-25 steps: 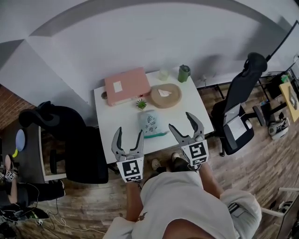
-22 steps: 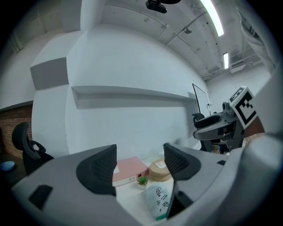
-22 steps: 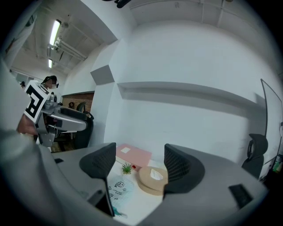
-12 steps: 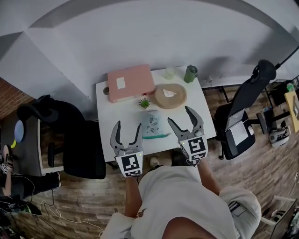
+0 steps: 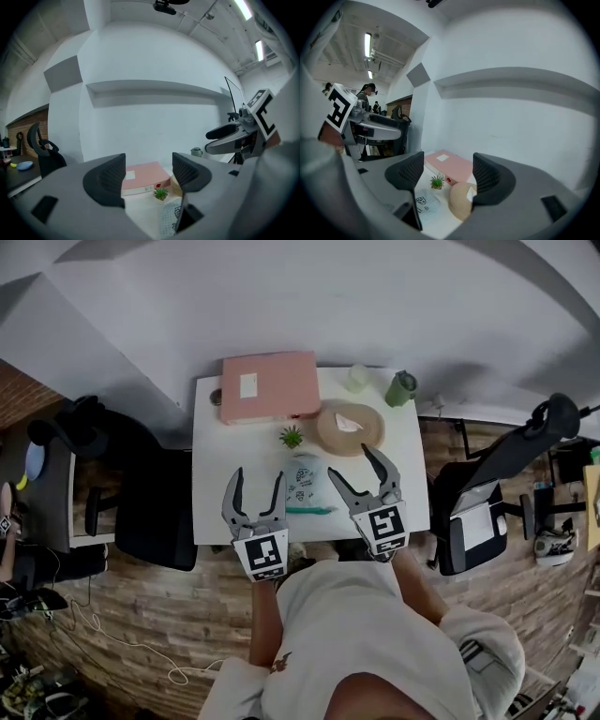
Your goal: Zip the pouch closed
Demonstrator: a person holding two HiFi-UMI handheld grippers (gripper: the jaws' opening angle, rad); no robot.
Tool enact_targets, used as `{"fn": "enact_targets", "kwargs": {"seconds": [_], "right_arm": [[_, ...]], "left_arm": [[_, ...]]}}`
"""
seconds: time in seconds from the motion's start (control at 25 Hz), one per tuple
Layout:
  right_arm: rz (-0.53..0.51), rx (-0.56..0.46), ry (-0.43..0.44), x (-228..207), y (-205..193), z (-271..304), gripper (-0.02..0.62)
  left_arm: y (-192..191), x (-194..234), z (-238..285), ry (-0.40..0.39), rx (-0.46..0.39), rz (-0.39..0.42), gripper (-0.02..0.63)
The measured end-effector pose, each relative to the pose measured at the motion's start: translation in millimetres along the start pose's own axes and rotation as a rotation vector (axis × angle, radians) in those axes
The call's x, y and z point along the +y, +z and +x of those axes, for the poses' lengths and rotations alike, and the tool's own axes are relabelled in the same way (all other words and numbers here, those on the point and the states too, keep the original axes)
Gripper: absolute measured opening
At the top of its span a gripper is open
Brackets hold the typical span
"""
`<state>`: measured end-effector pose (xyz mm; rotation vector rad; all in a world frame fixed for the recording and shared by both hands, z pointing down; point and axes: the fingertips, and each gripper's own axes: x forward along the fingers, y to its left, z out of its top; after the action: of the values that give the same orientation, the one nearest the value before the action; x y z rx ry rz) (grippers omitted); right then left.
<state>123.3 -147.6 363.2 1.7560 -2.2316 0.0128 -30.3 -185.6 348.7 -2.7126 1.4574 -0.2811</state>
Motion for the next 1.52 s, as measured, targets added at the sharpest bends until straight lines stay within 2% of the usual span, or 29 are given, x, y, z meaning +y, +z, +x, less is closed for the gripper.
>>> {"fn": "enact_targets", "kwargs": {"seconds": [0.4, 0.76, 1.08, 1.52], "right_arm": [[-0.018, 0.135, 0.275, 7, -71, 22, 0.258], [-0.041, 0.227, 0.460, 18, -123, 24, 0.230], [-0.070, 0.300, 0.593, 31, -167, 17, 0.205], [-0.129, 0.391, 0.751, 54, -221, -1, 0.170]], "left_arm": [[-67, -31, 2, 0.100, 0.177, -0.052, 0.281], [-122, -61, -8, 0.153, 0.306, -0.110, 0.250], [-160, -89, -13, 0.158, 0.383, -0.147, 0.229], [-212, -128, -22, 0.122, 0.489, -0.191, 0.202]]}}
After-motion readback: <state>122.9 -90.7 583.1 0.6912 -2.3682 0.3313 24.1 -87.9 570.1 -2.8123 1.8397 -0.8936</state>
